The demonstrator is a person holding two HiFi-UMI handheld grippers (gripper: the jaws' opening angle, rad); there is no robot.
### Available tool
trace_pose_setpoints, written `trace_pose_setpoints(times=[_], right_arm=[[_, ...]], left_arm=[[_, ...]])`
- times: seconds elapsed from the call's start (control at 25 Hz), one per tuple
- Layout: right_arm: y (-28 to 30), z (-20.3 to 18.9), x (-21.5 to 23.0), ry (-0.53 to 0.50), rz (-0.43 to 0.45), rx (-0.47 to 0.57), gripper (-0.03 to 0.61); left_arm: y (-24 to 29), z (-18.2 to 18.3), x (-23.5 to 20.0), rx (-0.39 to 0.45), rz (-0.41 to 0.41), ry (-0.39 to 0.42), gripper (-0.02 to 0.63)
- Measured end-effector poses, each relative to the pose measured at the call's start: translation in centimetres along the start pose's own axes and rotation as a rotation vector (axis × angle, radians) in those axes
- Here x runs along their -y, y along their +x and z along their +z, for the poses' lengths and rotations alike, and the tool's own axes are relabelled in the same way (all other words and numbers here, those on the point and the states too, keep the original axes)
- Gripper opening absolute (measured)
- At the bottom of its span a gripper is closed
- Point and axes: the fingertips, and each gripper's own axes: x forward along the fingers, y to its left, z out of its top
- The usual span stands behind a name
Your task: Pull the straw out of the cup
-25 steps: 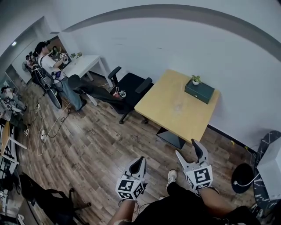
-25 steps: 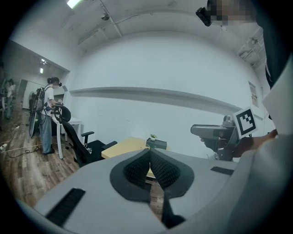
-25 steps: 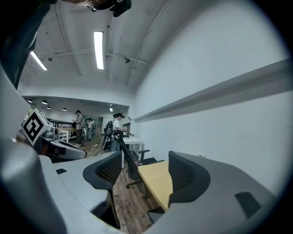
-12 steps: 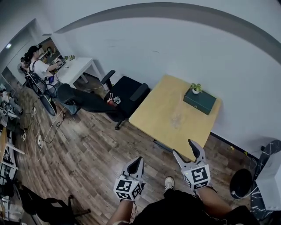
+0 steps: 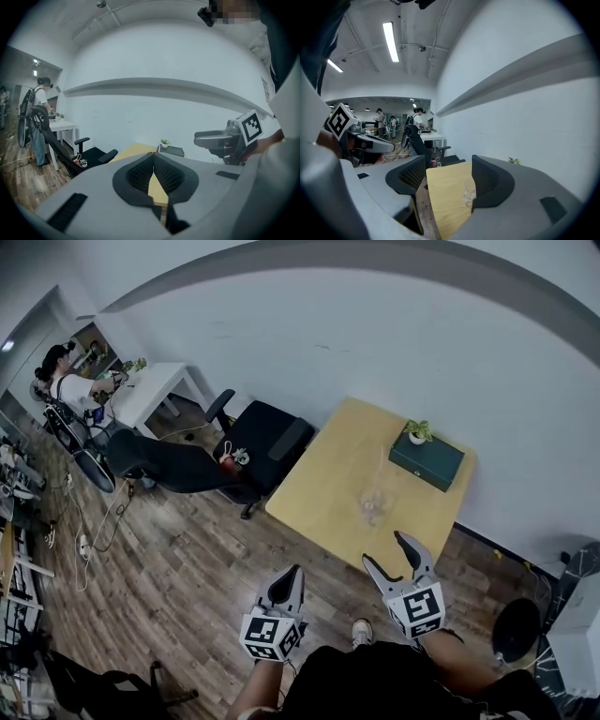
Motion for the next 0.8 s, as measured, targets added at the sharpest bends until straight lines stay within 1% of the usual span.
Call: trace_pose_setpoints(times=[0.2,0.32,0.56,0.8], right_arm=[[2.0,-0.4,1.5,0.003,-0.002,-0.022,0.31],[3.4,-0.8,2.6,0.01,-0.027,-0.035,0.305],[7.1,-1.9,4.8,0.017,-0.103,-0.079,0.302],[11.3,-5.0,7.3,0.101,-0.177,-0.178,0.304]], left_arm=[[2.2,0.4,-1.0,-0.012,-0.002,-0.013,0.019],[3.7,0.2,-1.4,-0.023,-0.025,-0.024,0.02],[8.1,0.6,-3.9,-0.035,-0.106,-0.019,0.018],[12.6,1.0,-6.7,-0.073,-0.196,0.014,0.018]])
